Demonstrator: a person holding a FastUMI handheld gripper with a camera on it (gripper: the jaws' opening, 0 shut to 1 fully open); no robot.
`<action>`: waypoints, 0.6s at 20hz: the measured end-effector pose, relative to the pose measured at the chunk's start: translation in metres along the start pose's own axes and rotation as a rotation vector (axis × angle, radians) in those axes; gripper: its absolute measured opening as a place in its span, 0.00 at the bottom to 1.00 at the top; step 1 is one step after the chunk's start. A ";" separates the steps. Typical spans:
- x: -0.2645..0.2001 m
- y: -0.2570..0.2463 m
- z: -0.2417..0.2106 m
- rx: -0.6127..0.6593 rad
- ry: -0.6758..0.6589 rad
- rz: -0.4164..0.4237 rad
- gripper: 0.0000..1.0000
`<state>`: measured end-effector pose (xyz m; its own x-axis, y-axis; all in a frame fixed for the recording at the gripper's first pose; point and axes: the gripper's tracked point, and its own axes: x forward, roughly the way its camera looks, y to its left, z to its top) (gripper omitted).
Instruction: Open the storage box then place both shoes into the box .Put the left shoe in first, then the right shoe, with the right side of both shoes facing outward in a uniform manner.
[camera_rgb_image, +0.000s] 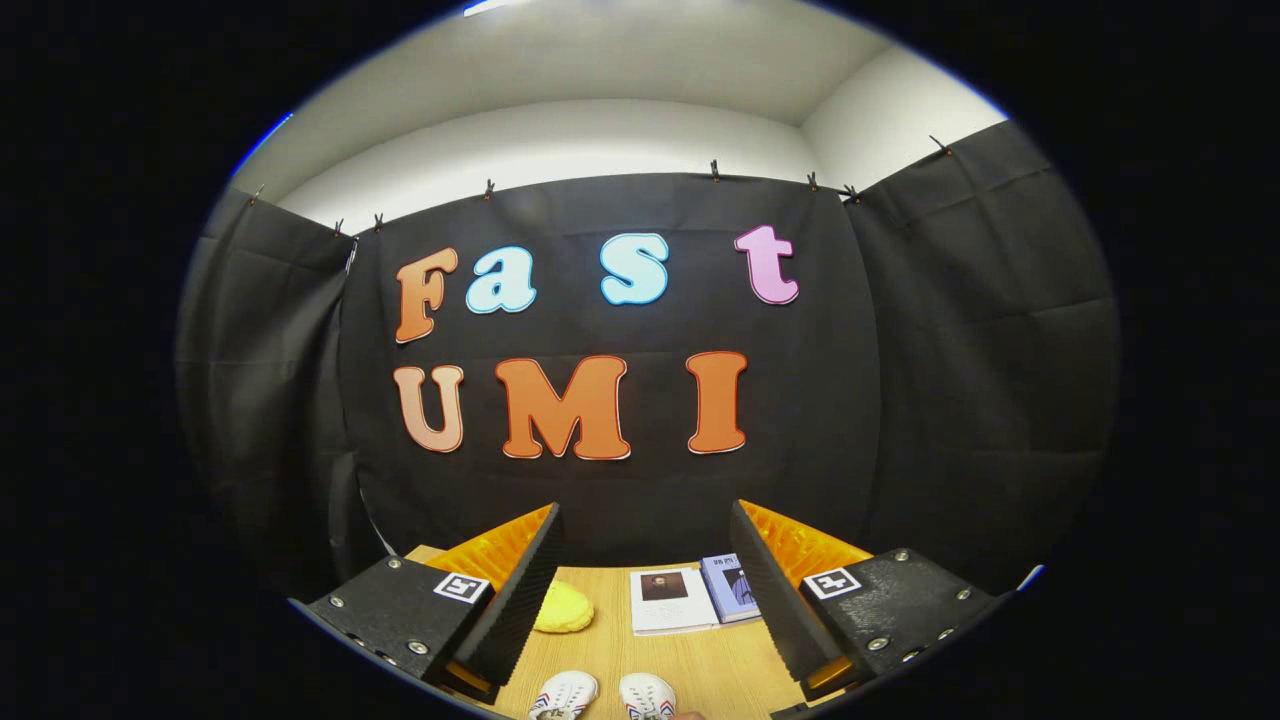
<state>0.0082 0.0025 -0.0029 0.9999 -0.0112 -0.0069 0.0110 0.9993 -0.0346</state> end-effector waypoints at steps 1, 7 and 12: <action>0.001 0.001 -0.001 0.000 0.001 0.003 0.98; 0.009 0.005 -0.021 -0.011 0.033 0.027 0.98; 0.019 0.015 -0.040 0.021 0.067 0.079 0.98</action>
<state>0.0275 0.0154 -0.0432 0.9950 0.0661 -0.0755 -0.0671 0.9977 -0.0108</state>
